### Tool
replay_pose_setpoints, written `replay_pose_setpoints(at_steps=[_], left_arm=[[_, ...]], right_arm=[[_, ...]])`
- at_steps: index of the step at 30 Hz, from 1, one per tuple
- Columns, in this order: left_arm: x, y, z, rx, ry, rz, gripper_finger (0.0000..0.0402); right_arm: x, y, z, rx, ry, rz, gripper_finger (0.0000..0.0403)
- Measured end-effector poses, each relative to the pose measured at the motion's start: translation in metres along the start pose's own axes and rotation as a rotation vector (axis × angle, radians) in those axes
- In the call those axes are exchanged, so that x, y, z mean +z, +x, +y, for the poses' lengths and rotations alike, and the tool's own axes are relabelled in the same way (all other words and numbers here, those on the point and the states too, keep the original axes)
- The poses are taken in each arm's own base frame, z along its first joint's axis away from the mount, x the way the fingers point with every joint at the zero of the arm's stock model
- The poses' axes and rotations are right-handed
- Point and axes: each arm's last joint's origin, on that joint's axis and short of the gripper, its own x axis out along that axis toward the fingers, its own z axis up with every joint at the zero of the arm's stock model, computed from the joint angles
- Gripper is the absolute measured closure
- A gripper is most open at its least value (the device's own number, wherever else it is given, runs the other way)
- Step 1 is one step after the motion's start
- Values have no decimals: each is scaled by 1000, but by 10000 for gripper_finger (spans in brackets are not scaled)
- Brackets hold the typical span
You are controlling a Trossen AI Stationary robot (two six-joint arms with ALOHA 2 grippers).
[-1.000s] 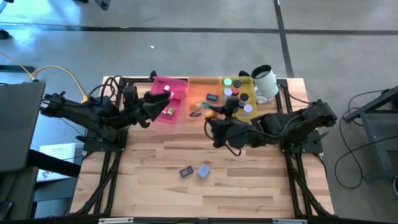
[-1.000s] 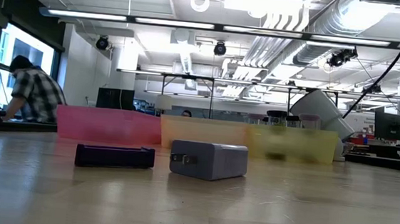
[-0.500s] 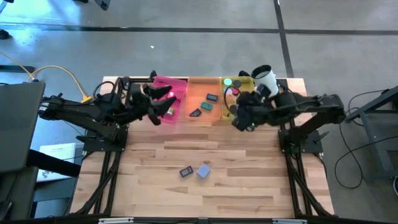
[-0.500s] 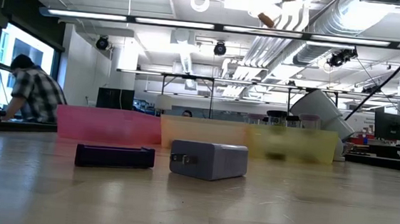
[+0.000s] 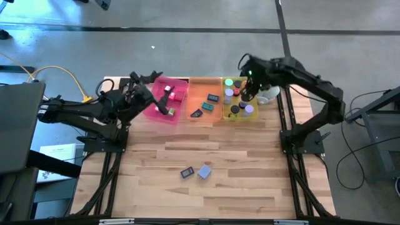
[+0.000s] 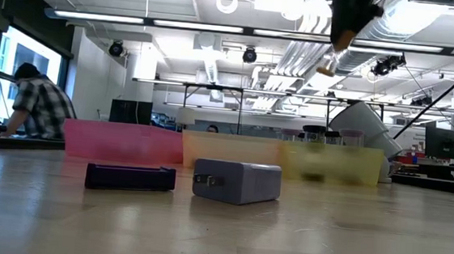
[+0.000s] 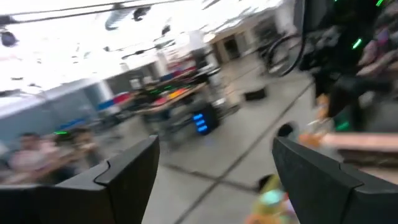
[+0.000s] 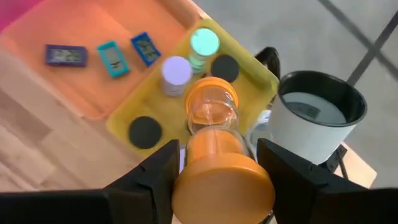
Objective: Pick & Place Office items
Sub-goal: Put the yellow hourglass into the yellow bin
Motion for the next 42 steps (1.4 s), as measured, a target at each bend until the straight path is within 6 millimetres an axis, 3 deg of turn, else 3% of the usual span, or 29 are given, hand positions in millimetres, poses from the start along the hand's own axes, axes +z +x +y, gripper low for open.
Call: replay_pose_setpoints(at_steps=[4, 9, 17, 23, 30, 42], left_arm=[[-4, 3, 5, 77, 112, 59, 96], [-15, 5, 3, 51, 291, 140, 96], [-32, 3, -2, -42, 384, 242, 97], [-36, 3, -7, -184, 334, 220, 97], [-37, 5, -6, -260, 254, 201, 97], [-37, 5, -8, -304, 208, 189, 97]], right_arm=[[17, 27, -20, 2, 39, 85, 219], [34, 68, -33, -40, 36, 193, 219], [46, 113, -32, -49, -99, 313, 219], [48, 127, -28, -32, -221, 344, 219], [49, 128, -28, -20, -393, 348, 219], [46, 151, -48, 18, -610, 357, 219]])
